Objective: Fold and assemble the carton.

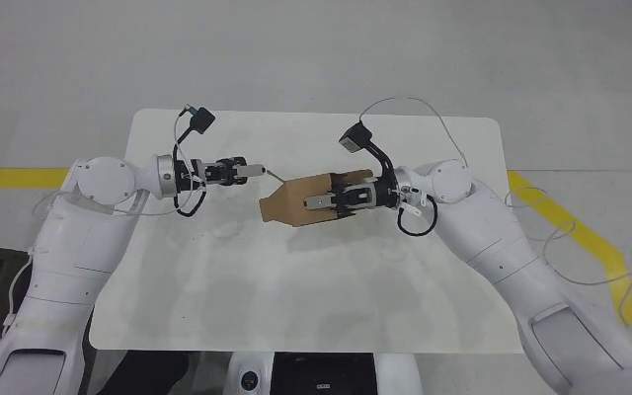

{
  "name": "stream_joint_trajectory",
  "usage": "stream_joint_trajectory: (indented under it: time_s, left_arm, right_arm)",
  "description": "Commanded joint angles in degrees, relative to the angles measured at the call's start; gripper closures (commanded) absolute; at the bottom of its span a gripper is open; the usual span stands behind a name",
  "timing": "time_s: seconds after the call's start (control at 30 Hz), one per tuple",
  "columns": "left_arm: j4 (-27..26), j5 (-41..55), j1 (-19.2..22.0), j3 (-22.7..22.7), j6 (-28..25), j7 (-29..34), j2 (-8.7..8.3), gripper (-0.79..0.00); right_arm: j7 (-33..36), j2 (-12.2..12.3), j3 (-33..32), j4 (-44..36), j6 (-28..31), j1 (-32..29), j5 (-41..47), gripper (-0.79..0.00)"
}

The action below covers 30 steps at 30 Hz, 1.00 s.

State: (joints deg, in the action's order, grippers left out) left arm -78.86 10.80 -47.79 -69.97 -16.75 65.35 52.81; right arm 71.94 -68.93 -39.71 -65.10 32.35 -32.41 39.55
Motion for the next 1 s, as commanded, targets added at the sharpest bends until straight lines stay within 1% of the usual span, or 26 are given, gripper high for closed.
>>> stream_joint_trajectory:
  time_s: [0.0,0.2,0.5,0.73,0.97]
  left_arm:
    - [0.3,0.1,0.1,-0.1,0.0,-0.2,-0.02,-0.785]
    - [-0.1,0.2,0.2,0.9,-0.2,0.3,0.13,-0.785]
    - [-1.5,1.0,-0.3,1.8,-0.9,1.9,0.17,-0.785]
    - [-3.6,0.7,-0.9,2.2,-1.6,2.6,0.07,-0.785]
    - [-4.6,0.2,-1.1,2.9,-1.4,2.6,0.12,-0.785]
  right_arm:
    - [0.7,-0.1,0.4,-0.3,-0.7,0.0,0.3,0.000]
    - [1.5,-1.0,1.6,-0.7,-1.5,0.5,1.2,0.000]
    - [-1.7,-1.2,-0.1,2.0,1.7,0.9,0.3,0.000]
    - [-2.2,-1.3,-0.5,1.6,2.2,0.5,-0.1,0.000]
    - [-2.0,-1.9,0.1,1.3,2.0,0.7,0.0,0.000]
